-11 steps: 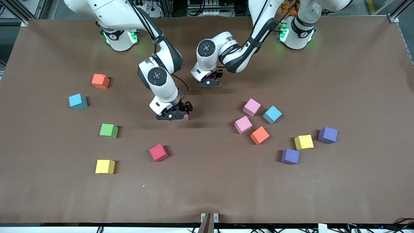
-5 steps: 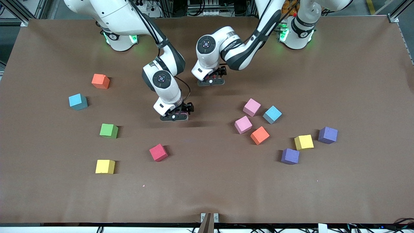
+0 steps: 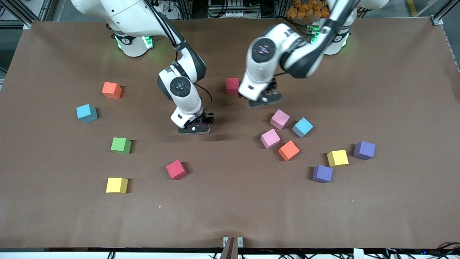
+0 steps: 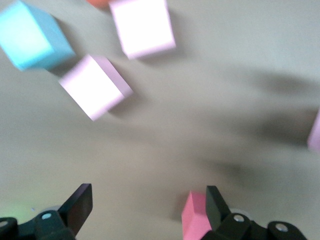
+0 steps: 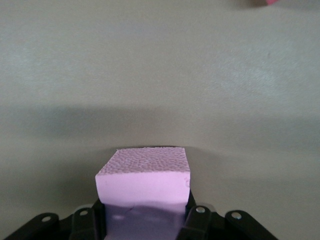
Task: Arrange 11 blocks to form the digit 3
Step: 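Grasp a pink cube with the left gripper while the right gripper carries pink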
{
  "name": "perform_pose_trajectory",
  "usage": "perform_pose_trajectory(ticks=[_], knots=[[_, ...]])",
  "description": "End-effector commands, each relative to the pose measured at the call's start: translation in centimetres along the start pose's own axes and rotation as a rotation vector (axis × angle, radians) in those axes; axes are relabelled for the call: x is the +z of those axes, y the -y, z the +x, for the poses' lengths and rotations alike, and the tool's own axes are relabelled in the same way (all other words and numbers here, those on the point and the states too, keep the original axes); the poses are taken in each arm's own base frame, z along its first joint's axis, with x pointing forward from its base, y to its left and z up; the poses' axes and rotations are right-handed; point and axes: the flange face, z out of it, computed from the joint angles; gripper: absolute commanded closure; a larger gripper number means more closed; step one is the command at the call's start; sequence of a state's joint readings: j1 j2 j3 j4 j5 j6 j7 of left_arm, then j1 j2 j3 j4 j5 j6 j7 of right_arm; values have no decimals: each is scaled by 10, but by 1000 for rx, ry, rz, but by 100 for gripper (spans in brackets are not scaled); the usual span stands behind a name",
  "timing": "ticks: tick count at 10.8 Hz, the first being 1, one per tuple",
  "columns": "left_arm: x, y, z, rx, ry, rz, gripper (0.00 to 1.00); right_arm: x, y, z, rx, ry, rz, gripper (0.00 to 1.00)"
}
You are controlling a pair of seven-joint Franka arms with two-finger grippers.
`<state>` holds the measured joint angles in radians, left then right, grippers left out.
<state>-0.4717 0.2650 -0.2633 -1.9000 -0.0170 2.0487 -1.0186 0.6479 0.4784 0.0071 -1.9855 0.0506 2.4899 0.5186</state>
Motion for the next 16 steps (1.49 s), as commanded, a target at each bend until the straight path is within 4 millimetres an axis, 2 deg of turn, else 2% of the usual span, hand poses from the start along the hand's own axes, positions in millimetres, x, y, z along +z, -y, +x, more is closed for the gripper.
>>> perform_pose_trajectory(ticks=[1,2,3,4,5,8,11,13,15,16], knots=[[-14,30,46,-71,4,28,0,-44,-11,-2,-116,-4,-21,69],[-19,51,71,-104,-10,30,0,-52,-22,0,-196,-17,-32,69],[-18,61,83,-114,-22,39,0,-57,-35,7,-253,-26,-39,69],[-13,63,90,-126,-18,40,0,-58,-36,9,-302,-31,-44,69],[-2,69,100,-157,-5,42,0,-61,-35,7,-347,-32,-44,69],[43,63,101,-238,34,58,0,-82,-44,1,-533,-41,-38,69],[71,67,108,-314,46,61,0,-74,-31,-9,-698,-29,-12,68],[86,71,106,-423,32,25,0,-73,-10,-28,-806,-9,4,68],[95,75,101,-476,37,35,0,-67,6,-44,-1043,6,12,68],[98,78,99,-477,39,41,0,-62,7,-47,-1138,17,13,68]])
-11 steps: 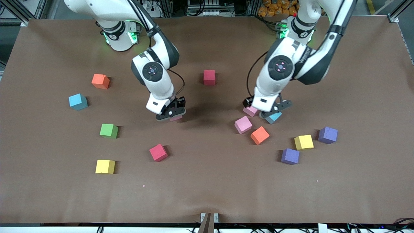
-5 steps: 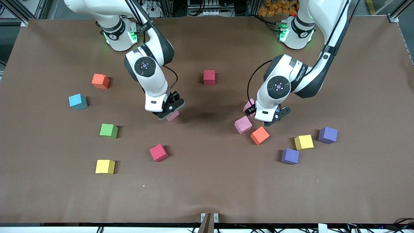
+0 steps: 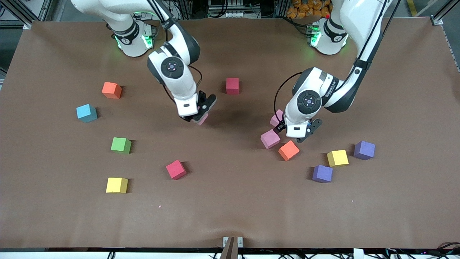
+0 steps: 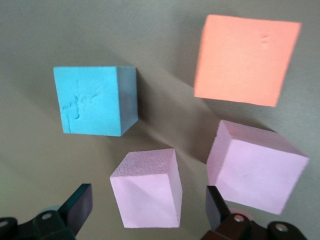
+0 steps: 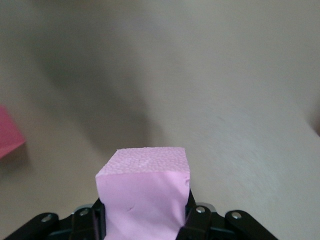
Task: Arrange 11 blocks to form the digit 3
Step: 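Grasp a pink cube with the left gripper while the right gripper carries pink, then lower the pink cube beside the red cube and open the right gripper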
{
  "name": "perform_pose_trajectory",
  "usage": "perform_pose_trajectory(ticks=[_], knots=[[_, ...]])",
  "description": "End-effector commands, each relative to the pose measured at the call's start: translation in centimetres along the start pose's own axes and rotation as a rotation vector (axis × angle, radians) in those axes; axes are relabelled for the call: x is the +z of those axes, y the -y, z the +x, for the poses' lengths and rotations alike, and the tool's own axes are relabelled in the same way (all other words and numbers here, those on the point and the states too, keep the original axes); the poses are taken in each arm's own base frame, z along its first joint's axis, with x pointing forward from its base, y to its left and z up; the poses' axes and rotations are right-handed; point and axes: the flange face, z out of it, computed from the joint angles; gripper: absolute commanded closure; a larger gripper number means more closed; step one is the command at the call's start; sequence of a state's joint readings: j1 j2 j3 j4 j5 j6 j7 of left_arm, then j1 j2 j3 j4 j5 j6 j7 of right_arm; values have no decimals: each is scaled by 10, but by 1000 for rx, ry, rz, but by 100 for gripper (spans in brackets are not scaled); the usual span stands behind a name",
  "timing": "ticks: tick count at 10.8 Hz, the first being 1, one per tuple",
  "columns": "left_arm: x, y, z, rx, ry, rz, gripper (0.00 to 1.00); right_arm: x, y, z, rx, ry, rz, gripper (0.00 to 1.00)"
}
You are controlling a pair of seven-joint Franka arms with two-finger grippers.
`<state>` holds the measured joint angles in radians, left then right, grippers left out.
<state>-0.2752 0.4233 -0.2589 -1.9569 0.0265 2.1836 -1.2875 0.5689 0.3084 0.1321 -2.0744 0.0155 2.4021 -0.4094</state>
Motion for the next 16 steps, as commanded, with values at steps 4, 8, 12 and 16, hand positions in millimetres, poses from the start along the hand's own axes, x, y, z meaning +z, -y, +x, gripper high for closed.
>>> perform_pose_trajectory(ticks=[4,8,12,16], knots=[[10,9,-3,-27,-6,6,0,37,80,-19,-400,78,-26,69],[28,7,-5,-74,2,7,0,37,138,-10,-424,56,-6,68],[44,6,-9,-141,12,32,0,72,139,-37,-414,-4,-1,69],[56,6,-12,-165,20,50,0,79,146,-36,-420,4,10,70]])
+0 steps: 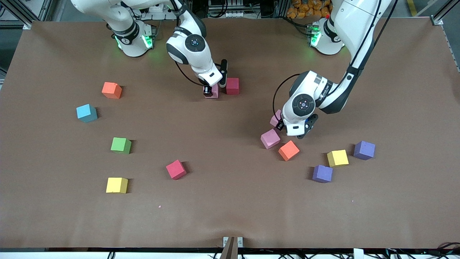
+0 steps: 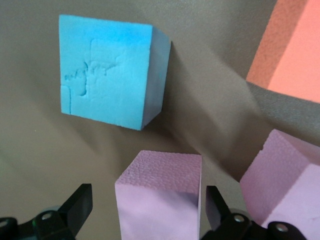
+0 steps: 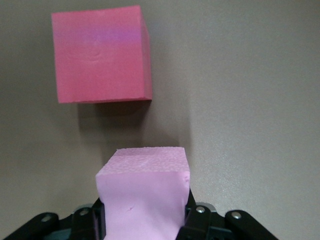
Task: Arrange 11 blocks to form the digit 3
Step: 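Lower the pink cube beside the red cube and open the right gripper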
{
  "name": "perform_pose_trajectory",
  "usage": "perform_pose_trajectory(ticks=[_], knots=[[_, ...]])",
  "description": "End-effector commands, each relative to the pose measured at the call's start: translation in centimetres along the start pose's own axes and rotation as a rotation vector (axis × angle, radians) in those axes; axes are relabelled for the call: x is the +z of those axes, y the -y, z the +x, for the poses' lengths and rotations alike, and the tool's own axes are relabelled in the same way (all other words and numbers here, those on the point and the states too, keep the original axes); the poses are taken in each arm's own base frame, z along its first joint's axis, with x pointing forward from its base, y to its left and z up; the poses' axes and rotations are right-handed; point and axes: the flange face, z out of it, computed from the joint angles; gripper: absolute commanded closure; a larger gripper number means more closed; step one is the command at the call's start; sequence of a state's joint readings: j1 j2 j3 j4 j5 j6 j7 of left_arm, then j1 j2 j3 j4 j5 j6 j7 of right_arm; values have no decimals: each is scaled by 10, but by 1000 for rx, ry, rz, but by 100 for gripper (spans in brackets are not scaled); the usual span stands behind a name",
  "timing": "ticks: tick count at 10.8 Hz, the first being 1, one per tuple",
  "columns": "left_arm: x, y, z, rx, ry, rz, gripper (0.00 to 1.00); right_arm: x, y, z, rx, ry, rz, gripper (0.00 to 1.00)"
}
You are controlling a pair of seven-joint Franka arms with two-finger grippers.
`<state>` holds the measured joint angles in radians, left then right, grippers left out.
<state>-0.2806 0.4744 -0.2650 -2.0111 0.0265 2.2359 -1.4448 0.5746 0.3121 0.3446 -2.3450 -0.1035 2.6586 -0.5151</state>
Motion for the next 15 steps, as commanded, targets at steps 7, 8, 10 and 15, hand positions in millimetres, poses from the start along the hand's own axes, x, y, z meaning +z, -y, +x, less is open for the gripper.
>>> perform_pose_trajectory(ticks=[7,8,10,15], knots=[[-2,-10,-2,-11,-13,-30,61,18,13,19,-5,-16,19,73],[-5,-12,-4,-6,-17,-37,73,18,18,24,15,-19,20,73],[-26,-14,-4,-6,-28,-65,84,18,22,29,16,-23,19,73],[-80,-26,-14,27,-49,-105,84,17,25,40,34,-33,18,73]])
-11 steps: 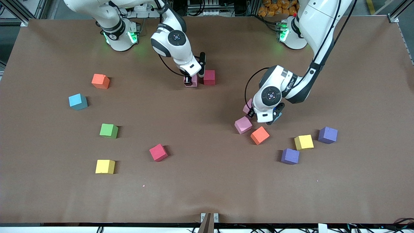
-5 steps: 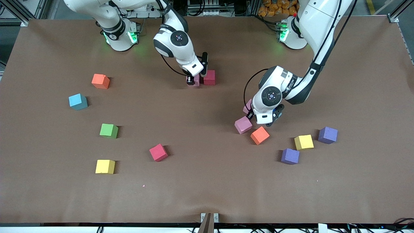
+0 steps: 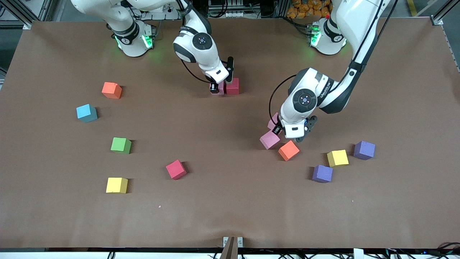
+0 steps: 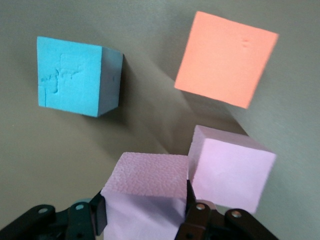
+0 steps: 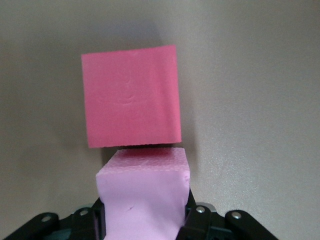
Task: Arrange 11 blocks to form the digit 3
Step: 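Lower the pink cube beside the red cube and open the right gripper, then carry the pink cube with the left gripper to the red cube's other side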
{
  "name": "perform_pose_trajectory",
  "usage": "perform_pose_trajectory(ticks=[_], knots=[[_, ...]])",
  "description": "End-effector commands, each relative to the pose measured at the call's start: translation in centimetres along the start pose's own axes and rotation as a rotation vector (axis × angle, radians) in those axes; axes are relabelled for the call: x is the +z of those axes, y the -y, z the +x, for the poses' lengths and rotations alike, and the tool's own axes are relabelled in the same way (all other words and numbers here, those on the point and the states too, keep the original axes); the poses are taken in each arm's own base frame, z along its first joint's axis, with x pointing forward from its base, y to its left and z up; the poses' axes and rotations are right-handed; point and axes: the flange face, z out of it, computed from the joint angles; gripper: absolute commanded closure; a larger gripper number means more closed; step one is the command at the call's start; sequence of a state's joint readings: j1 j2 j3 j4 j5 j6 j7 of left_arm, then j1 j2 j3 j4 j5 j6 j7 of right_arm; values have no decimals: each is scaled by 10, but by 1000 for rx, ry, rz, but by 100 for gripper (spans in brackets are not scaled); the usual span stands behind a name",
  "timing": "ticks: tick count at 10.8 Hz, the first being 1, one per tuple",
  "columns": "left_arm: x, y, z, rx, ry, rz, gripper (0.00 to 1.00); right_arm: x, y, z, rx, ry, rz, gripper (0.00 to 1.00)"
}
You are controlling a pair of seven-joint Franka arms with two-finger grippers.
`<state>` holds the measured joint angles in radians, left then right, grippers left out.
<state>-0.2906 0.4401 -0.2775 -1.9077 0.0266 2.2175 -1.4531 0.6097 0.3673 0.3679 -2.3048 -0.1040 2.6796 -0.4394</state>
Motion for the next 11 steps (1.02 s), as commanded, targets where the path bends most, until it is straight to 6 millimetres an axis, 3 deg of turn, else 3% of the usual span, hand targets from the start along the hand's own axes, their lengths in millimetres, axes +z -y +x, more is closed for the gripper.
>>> perform_pose_trajectory(ticks=[1,4,6,7,9,11], knots=[[-23,-4,1,22,-26,11,84,6,6,16,12,-13,-2,73],[-40,-3,7,31,-32,2,85,4,4,17,12,-16,-6,73],[-39,4,0,-39,-35,20,84,4,4,18,12,-17,-6,70],[-32,7,-8,-108,-34,35,84,5,4,18,13,-15,-4,57],[-17,14,-38,-221,-26,65,85,7,3,17,17,-14,-1,48],[-2,26,-61,-353,-26,100,84,7,3,18,18,-15,-2,27]])
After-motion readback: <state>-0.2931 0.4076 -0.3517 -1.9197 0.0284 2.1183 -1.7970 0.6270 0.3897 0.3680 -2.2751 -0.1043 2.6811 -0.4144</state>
